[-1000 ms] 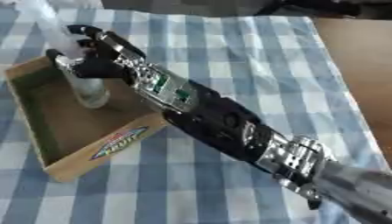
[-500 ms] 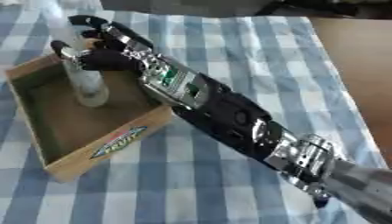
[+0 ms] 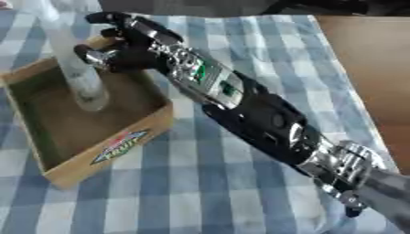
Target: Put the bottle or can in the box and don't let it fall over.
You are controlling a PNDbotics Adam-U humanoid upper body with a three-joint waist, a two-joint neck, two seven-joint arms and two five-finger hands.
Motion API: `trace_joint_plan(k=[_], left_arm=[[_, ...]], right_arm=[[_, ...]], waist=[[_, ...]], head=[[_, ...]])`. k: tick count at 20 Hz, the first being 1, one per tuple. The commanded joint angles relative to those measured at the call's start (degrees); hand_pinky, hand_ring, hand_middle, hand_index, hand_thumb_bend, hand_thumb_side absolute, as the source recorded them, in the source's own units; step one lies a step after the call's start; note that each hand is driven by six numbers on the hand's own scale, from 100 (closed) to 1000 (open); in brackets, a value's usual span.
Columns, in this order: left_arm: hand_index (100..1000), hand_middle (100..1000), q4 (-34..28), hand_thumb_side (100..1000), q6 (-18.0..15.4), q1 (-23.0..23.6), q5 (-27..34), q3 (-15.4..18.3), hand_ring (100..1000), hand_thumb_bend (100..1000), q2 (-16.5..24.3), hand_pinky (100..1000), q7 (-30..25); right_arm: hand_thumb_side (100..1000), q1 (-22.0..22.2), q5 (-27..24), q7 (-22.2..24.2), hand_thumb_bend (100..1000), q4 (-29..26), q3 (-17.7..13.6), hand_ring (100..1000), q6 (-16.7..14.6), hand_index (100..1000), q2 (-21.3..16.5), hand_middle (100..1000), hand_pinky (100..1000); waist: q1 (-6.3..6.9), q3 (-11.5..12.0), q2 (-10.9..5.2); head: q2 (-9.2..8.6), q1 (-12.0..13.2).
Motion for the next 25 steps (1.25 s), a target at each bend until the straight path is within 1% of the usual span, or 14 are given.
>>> trace_joint_plan(k=[1, 2, 3, 4, 6, 7, 9, 10, 14, 15, 16, 17, 20, 25], left_arm=[[673, 703, -0.87, 602, 0.08, 0.05, -0.54, 0.44, 1000, 100, 2.05, 839, 0.13], [673, 703, -0.87, 602, 0.08, 0.24, -0.62, 0.47, 1000, 100, 2.14, 839, 0.18], [672, 704, -0.87, 603, 0.10, 0.56, -0.71, 0.52, 1000, 100, 2.28, 840, 0.25], [672, 704, -0.87, 603, 0.14, 0.93, -0.82, 0.59, 1000, 100, 2.44, 840, 0.34], [672, 705, -0.87, 605, 0.13, 1.41, -1.01, 0.69, 1000, 100, 2.69, 840, 0.48], [672, 708, -0.87, 607, 0.11, 1.66, -1.10, 0.75, 1000, 100, 2.82, 840, 0.54], [672, 711, -0.87, 607, 0.11, 2.08, -1.26, 0.89, 1000, 100, 2.96, 841, 0.69], [671, 712, -0.87, 607, 0.12, 2.34, -1.34, 0.96, 1000, 100, 3.01, 841, 0.77], [671, 717, -0.87, 607, 0.32, 3.34, -1.63, 1.23, 1000, 100, 3.07, 843, 1.14], [670, 718, -0.87, 608, 0.40, 3.55, -1.70, 1.28, 1000, 100, 3.07, 843, 1.22], [670, 718, -0.87, 609, 0.48, 3.78, -1.79, 1.35, 1000, 100, 3.11, 843, 1.33], [670, 720, -0.87, 608, 0.58, 3.99, -1.88, 1.41, 1000, 100, 3.16, 844, 1.44], [668, 723, -0.87, 601, 1.39, 4.90, -2.23, 1.70, 1000, 100, 3.24, 849, 2.16], [664, 730, -0.87, 588, 4.34, 6.21, -2.76, 1.93, 1000, 100, 3.20, 859, 3.86]], right_arm=[[221, 0.89, -1.08, 0.75, 318, -4.40, -0.46, 1000, 0.53, 908, -3.03, 1000, 999], [216, 1.59, -1.35, 0.86, 322, -5.55, -0.56, 1000, 0.68, 907, -3.64, 1000, 999], [139, 2.49, -1.56, 0.98, 378, -6.90, -0.72, 1000, 0.73, 906, -4.50, 1000, 998], [114, 3.65, -1.77, 1.18, 394, -8.49, -0.94, 1000, 0.81, 906, -5.56, 1000, 999], [100, 5.84, -2.45, 1.64, 437, -11.15, -1.47, 1000, 1.58, 904, -7.33, 1000, 999], [100, 7.14, -3.01, 1.87, 463, -12.48, -2.00, 1000, 2.12, 903, -8.20, 1000, 999], [100, 9.56, -4.22, 2.00, 486, -15.23, -3.51, 1000, 3.06, 902, -9.72, 1000, 998], [100, 10.87, -4.76, 1.75, 488, -16.70, -4.53, 1000, 3.31, 901, -10.56, 1000, 997], [100, 16.44, -7.28, -0.66, 379, -22.64, -9.10, 1000, 3.64, 898, -13.21, 1000, 996], [100, 17.53, -7.96, -1.28, 349, -23.40, -10.15, 1000, 3.51, 898, -13.61, 1000, 996], [100, 18.55, -8.57, -1.95, 332, -23.78, -11.42, 1000, 2.94, 898, -13.98, 1000, 996], [100, 19.40, -8.12, -2.54, 322, -23.96, -12.56, 1000, 2.68, 898, -14.61, 1000, 996], [100, 22.19, -9.54, -4.74, 319, -24.12, -16.40, 1000, -1.25, 898, -15.81, 1000, 994], [100, 27.30, -10.93, -8.56, 335, -24.14, -22.20, 1000, -7.55, 900, -18.91, 1000, 993]], waist=[[0.50, -0.66, -1.74], [0.55, -0.96, -1.88], [0.64, -1.45, -2.07], [0.75, -1.97, -2.28], [0.91, -2.74, -2.50], [1.02, -3.16, -2.59], [1.26, -3.87, -2.70], [1.40, -4.30, -2.77], [2.01, -6.21, -2.90], [2.17, -6.65, -2.88], [2.35, -7.22, -2.82], [2.50, -7.68, -2.77], [2.85, -9.37, -2.56], [3.07, -12.02, -2.05]], head=[[0.73, 1.66], [0.89, 2.11], [1.16, 2.99], [1.44, 3.94], [1.72, 5.35], [1.78, 6.07], [1.83, 7.22], [1.85, 7.85], [1.62, 10.26], [1.50, 10.78], [1.32, 11.40], [1.19, 11.89], [0.87, 13.70], [0.61, 17.04]])
